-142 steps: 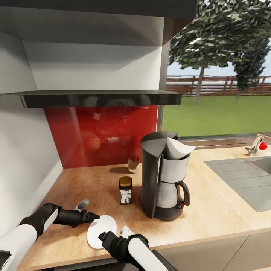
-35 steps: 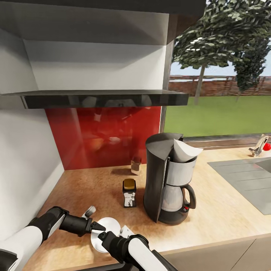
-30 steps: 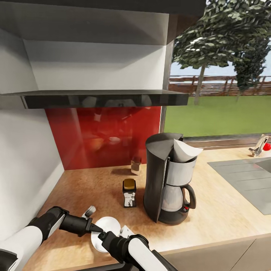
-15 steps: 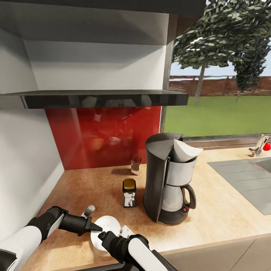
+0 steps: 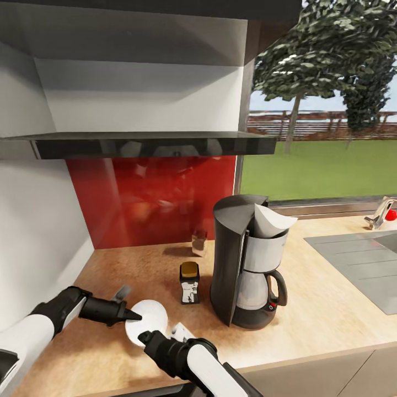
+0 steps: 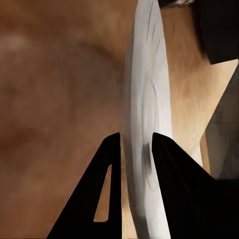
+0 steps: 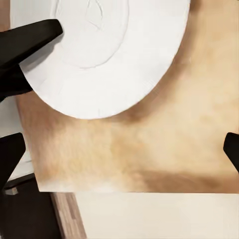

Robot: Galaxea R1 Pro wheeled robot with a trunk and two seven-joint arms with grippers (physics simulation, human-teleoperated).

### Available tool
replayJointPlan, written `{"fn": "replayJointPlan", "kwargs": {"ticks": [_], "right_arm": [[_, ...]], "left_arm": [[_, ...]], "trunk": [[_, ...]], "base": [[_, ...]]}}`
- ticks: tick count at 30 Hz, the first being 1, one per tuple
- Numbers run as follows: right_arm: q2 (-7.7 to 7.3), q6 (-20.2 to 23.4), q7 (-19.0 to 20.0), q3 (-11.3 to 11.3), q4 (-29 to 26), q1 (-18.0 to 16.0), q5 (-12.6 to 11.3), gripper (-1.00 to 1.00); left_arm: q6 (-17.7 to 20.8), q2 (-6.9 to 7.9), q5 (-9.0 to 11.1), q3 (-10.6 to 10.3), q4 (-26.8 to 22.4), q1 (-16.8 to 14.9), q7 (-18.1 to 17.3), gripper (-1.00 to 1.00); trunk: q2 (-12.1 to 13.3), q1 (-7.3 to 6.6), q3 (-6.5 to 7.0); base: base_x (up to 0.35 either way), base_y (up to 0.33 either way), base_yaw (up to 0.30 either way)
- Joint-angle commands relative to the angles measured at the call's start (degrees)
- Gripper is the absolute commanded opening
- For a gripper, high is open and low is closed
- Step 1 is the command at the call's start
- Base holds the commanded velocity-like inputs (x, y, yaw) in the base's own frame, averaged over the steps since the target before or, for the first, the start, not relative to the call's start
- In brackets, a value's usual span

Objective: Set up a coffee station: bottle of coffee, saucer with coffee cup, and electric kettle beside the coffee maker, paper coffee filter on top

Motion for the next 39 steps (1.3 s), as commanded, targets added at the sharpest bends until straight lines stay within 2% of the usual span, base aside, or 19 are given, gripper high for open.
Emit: {"fn": "replayJointPlan", "kwargs": {"ticks": [1, 4, 7, 8, 13, 14, 15, 16, 18, 22, 39], "right_arm": [[0.01, 0.16, -0.33, -0.01, -0.13, -0.07, -0.15, 1.00], [0.01, 0.17, -0.33, -0.02, -0.22, -0.07, -0.16, 1.00], [0.01, 0.16, -0.29, -0.07, -1.82, -0.07, -0.09, 1.00], [0.01, 0.16, -0.27, -0.12, -2.77, -0.07, -0.09, 1.00], [0.01, 0.31, -0.18, -0.25, -3.87, -0.07, -0.08, 1.00], [0.01, 0.37, -0.17, -0.27, -3.94, -0.07, -0.08, 1.00], [0.01, 0.41, -0.16, -0.28, -3.99, -0.07, -0.08, 1.00], [0.01, 0.43, -0.16, -0.29, -4.46, -0.07, -0.01, 1.00], [0.01, 0.43, -0.16, -0.29, -4.86, -0.05, 0.00, 1.00], [0.01, 0.43, -0.16, -0.29, -5.26, -0.07, 0.01, 1.00], [0.01, 0.43, -0.25, -0.08, -7.15, -0.04, 0.09, 1.00]], "left_arm": [[0.35, 0.57, 0.50, -0.53, -0.05, -0.65, 0.11, -1.00], [0.35, 2.48, 0.50, -0.53, -0.05, -2.50, 0.07, -1.00], [0.35, 5.81, 0.50, -0.53, -0.05, -6.18, 0.01, -1.00], [0.39, 6.53, 0.53, -0.51, -0.05, -7.00, -0.01, -1.00], [0.46, 8.01, 0.58, -0.32, -0.05, -8.92, -0.07, -1.00], [0.57, 8.26, 0.59, 0.28, -0.05, -9.12, -0.08, -1.00], [0.66, 8.46, 0.57, 2.04, -0.05, -9.24, -0.05, -1.00], [0.66, 8.52, 0.50, 6.68, -0.05, -9.15, 0.10, -1.00], [0.63, 8.52, 0.45, 7.67, -0.05, -9.06, 0.20, -1.00], [0.51, 8.51, 0.49, 8.26, -0.05, -8.74, 0.39, -1.00], [0.38, 8.35, 0.42, 8.37, -0.05, -8.37, 0.71, -1.00]], "trunk": [[-0.14, 0.04, -0.15], [-0.14, 0.04, -0.15], [-0.14, 0.04, -0.15], [-0.14, 0.04, -0.15], [-0.14, 0.04, -0.15], [-0.14, 0.04, -0.15], [-0.14, 0.04, -0.15], [-0.14, 0.04, -0.15], [-0.14, 0.04, -0.15], [-0.14, 0.04, -0.15], [-0.14, 0.04, -0.15]], "base": [[0.000, 0.000, 0.000], [0.000, 0.000, 0.000], [0.000, 0.000, 0.000], [0.000, 0.000, 0.000], [0.000, 0.000, 0.000], [0.000, 0.000, 0.000], [0.000, 0.000, 0.000], [-0.138, 0.000, 0.000], [-0.228, 0.000, 0.000], [-0.308, -0.009, 0.000], [-0.328, -0.126, 0.000]]}}
